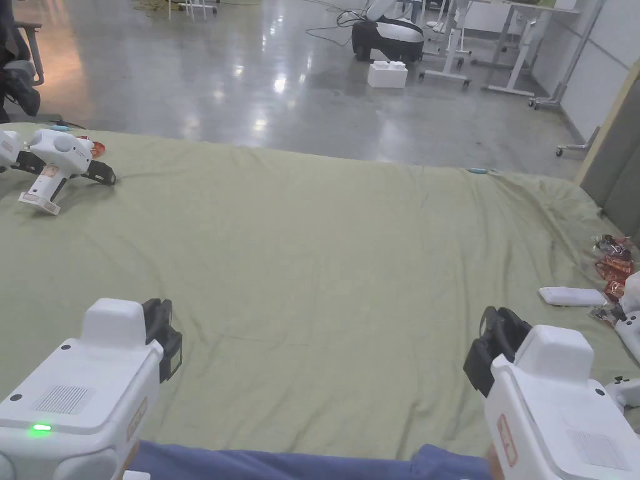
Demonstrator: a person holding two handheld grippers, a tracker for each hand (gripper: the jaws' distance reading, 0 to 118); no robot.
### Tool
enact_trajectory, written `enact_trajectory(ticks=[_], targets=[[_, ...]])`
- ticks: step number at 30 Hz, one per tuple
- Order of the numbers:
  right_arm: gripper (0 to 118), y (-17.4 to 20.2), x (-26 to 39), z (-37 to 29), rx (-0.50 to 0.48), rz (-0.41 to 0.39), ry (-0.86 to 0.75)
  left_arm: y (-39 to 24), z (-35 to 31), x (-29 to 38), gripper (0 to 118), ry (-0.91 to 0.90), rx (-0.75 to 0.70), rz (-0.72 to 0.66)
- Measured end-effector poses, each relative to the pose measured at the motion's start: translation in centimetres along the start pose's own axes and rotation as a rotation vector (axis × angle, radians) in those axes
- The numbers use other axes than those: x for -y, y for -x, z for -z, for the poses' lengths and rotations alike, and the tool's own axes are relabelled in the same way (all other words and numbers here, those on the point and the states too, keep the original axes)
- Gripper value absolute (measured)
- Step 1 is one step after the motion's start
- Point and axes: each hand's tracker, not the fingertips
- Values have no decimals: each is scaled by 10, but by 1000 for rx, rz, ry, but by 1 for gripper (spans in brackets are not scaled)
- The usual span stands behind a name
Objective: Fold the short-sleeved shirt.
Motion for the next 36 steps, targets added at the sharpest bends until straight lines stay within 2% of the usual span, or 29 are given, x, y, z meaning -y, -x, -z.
enact_trajectory(ticks=[2, 10, 16, 20, 24, 26, 27, 29, 31, 32, 33, 36], targets=[[3, 10, -3, 4, 2, -8, -21, -6, 0, -4, 0, -34, -16, 8], [1, 30, -4, 9, -16, -39, -57, 11, -4, -5, 0, -32, -28, -5], [1, 34, 3, 17, -46, -55, -20, 67, -13, 9, 0, 135, -6, -93], [1, 37, 11, 22, -67, -60, 26, 117, -7, 34, 0, 349, 62, -143], [1, 40, 21, 26, -88, -70, 83, 158, -3, 64, 0, 490, 134, -319], [1, 41, 26, 28, -98, -67, 116, 163, -6, 74, 1, 541, 178, -359], [1, 42, 28, 28, -99, -68, 127, 166, -5, 80, 5, 562, 186, -376], [1, 42, 33, 30, -103, -73, 148, 175, 1, 93, 33, 618, 217, -433], [1, 42, 37, 31, -109, -72, 170, 183, 8, 106, 69, 659, 277, -494], [1, 42, 38, 31, -110, -69, 179, 188, 12, 114, 77, 684, 310, -538], [1, 41, 39, 31, -111, -66, 185, 191, 16, 120, 81, 701, 324, -571], [1, 40, 42, 30, -108, -71, 201, 210, 33, 146, 81, 735, 389, -688]])
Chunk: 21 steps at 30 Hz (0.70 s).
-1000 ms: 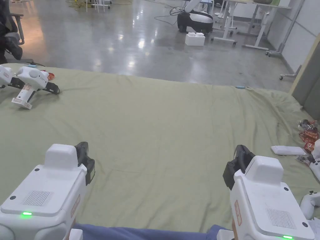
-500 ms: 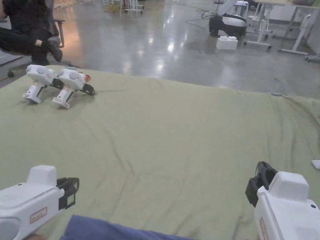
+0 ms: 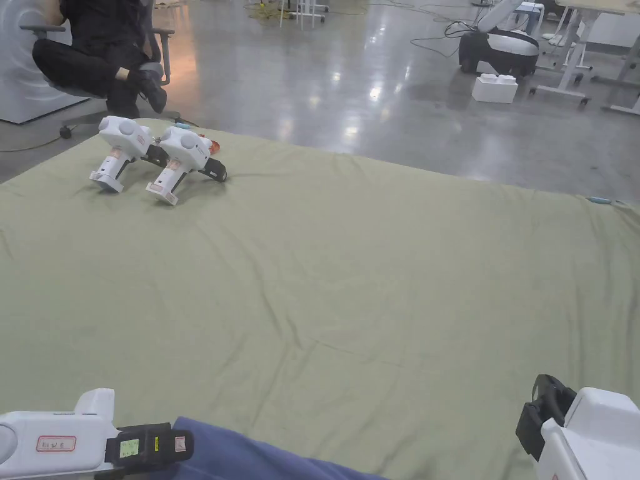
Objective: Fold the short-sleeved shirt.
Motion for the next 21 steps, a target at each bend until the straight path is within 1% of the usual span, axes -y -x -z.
enact_trajectory(ticks=[2, 5, 6, 7, 9, 10, 12, 13, 14, 15, 16, 17, 19, 21], targets=[[1, -2, 1, -1, 3, -2, 10, 17, 11, -1, 79, 36, 67, -74], [1, -4, 3, -3, 8, -2, 21, 33, 15, 0, 78, -21, 191, -130], [1, -5, 4, -3, 10, -4, 24, 37, 17, -1, 74, -23, 221, -171], [1, -5, 5, -4, 12, -4, 27, 7, -2, 8, 64, -25, 240, -216], [1, -6, 6, -3, 14, -2, 35, 3, 3, 12, 37, -16, 241, -229], [1, -6, 7, -2, 13, 3, 41, 0, 8, 15, 20, -7, 218, -219], [1, -5, 9, -2, 9, 10, 49, -6, 9, 19, 14, 6, 142, -152], [1, -4, 10, -1, 6, 9, 54, -10, 7, 21, 10, -21, 151, -137], [1, -4, 11, -1, 4, 8, 57, -14, 5, 22, 9, -24, 159, -139], [1, -3, 11, -1, 2, 7, 60, 5, 2, 9, 8, -26, 141, -127], [1, -3, 12, 0, -1, 5, 64, 6, -1, 7, 7, -31, 117, -96], [1, -3, 12, 1, -4, 4, 67, 1, -5, 7, 6, -48, 91, -34], [1, -2, 13, 2, -5, 0, 71, -7, -10, 6, 6, -63, 86, 22], [1, -3, 12, 2, -8, 1, 72, -10, -18, -1, 5, -69, 100, 8]])
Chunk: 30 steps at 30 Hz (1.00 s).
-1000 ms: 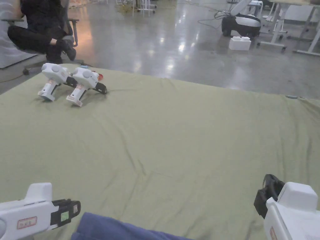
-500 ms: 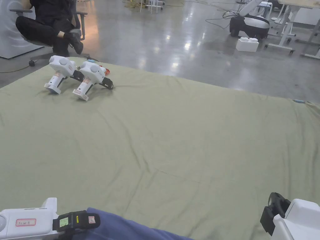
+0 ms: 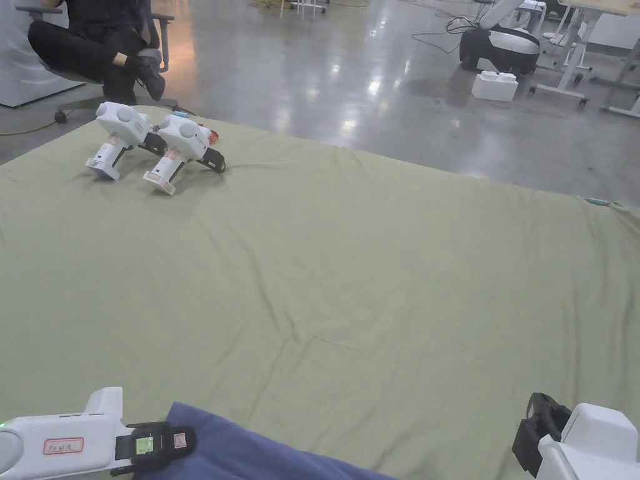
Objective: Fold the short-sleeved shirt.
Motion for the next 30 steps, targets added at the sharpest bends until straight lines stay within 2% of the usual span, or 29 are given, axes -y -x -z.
enact_trajectory(ticks=[3, 7, 14, 18, 24, 30], targets=[[1, -2, -2, 1, 0, -2, 1, -7, -9, -6, 5, -37, 1, 19], [1, -4, -3, 3, -6, -5, 2, -24, -34, -23, 5, -45, -68, 10], [1, -4, -4, 8, -28, 2, -2, -25, -96, -49, 5, -118, -240, 27], [1, 0, -3, 12, -47, 6, 1, -48, -104, -47, 5, -90, -375, 57], [1, 4, -1, 13, -71, 16, 1, -93, -86, -28, 5, -70, -324, 63], [1, 1, 2, 12, -79, 18, 5, -137, -51, -14, 5, -14, -129, 61]])
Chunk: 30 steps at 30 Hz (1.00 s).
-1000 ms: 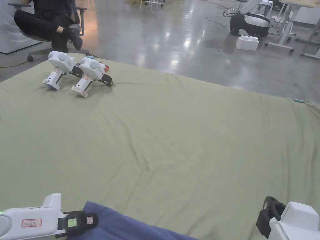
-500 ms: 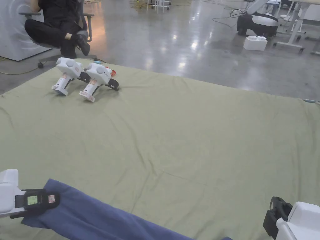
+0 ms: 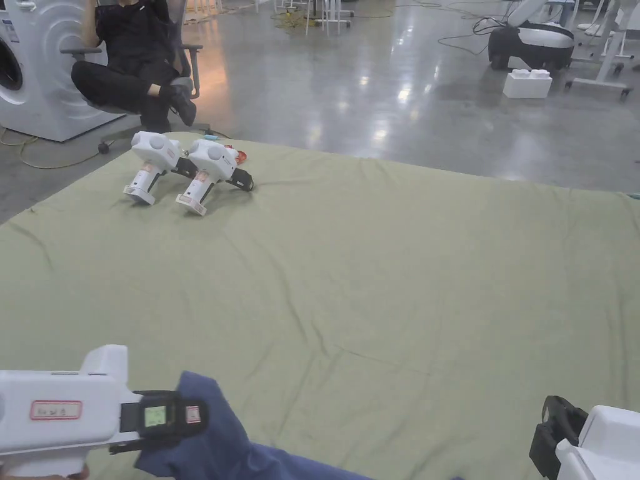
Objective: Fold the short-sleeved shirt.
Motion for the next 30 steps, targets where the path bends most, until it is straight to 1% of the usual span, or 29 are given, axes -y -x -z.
enact_trajectory(ticks=[3, 5, 9, 10, 13, 15, 18, 23, 24, 25, 26, 28, 30], targets=[[1, -5, 4, 0, 5, 5, 5, -25, 27, 8, 5, 25, 28, -15], [1, -10, 6, -2, 12, 15, 11, -41, 54, 16, 5, 68, 30, 27], [1, -18, 10, -7, 27, 30, 20, -62, 110, 38, 5, 144, 28, 50], [1, -21, 12, -7, 30, 32, 22, -65, 124, 45, 5, 177, 12, 65], [1, -28, 15, -12, 46, 37, 25, -72, 164, 70, 5, 248, -94, 126], [1, -33, 17, -15, 59, 43, 29, -72, 185, 81, 5, 281, -139, 120], [1, -38, 20, -17, 71, 52, 35, -72, 202, 93, 5, 288, -172, 103], [1, -41, 25, -17, 80, 60, 47, -81, 205, 97, 6, 261, -196, 95], [1, -41, 25, -16, 79, 63, 49, -80, 204, 98, 8, 261, -205, 113], [1, -40, 26, -16, 77, 66, 51, -82, 204, 99, 13, 263, -211, 135], [1, -40, 26, -16, 76, 66, 54, -83, 203, 99, 14, 263, -209, 143], [1, -38, 27, -17, 71, 64, 57, -83, 197, 96, 17, 264, -178, 126], [1, -37, 28, -18, 66, 60, 57, -85, 189, 93, 28, 254, -127, 105]])
